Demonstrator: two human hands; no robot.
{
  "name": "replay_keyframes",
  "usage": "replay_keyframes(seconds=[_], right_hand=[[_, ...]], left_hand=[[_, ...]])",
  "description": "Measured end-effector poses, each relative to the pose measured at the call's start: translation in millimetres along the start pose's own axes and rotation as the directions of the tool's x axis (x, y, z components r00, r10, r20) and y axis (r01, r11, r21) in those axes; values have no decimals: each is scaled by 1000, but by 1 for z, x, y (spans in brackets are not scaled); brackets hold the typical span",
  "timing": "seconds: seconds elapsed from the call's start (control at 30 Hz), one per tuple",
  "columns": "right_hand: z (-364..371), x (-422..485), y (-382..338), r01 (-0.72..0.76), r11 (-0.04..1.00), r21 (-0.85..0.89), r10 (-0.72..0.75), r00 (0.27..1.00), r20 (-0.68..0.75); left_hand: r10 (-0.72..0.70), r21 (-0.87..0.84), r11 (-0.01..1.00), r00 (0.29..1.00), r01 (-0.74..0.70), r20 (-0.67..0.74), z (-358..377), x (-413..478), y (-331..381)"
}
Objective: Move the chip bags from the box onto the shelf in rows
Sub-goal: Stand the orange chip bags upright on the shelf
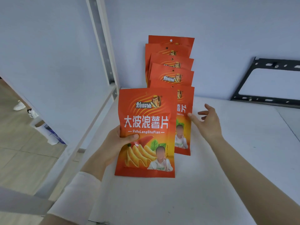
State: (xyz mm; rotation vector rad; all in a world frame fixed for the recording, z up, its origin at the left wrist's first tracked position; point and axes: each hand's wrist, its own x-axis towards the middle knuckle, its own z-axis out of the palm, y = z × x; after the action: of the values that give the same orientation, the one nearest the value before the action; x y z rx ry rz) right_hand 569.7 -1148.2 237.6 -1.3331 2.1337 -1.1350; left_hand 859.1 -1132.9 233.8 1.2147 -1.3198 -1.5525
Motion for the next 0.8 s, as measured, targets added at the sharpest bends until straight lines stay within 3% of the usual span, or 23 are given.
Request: replay_keyframes(seconds=[0.1, 0.2, 0.27, 0.33, 0.5, 0.63, 0.8], right_hand=[[-30, 2, 13, 187, 924, -334, -212, 976, -41], [-56, 1, 24, 320, 678, -662, -360, 929, 80], [-68, -2, 30, 352, 518, -779, -353, 918, 180], [-77, -7, 36, 328, 439, -837, -281, 934, 219], [-89, -18, 40, 279, 481, -831, -242, 953, 180], [-91, -20, 41, 286, 518, -806, -293, 945, 146], [-92, -21, 42, 291, 551, -782, -333, 936, 114]], left_hand=[[3, -4, 1000, 1000, -3, 21, 7, 3, 2], [5, 4, 1000, 999, -6, 54, 15, 8, 3], [2, 2, 1000, 998, -2, 70, 20, 12, 4], [-5, 12, 1000, 996, 4, 87, 25, 16, 4], [-15, 47, 999, 994, 10, 109, 36, 22, 2], [-14, 86, 996, 997, 8, 76, 41, 30, -1], [86, 200, 977, 994, -71, -69, 51, 35, -3]])
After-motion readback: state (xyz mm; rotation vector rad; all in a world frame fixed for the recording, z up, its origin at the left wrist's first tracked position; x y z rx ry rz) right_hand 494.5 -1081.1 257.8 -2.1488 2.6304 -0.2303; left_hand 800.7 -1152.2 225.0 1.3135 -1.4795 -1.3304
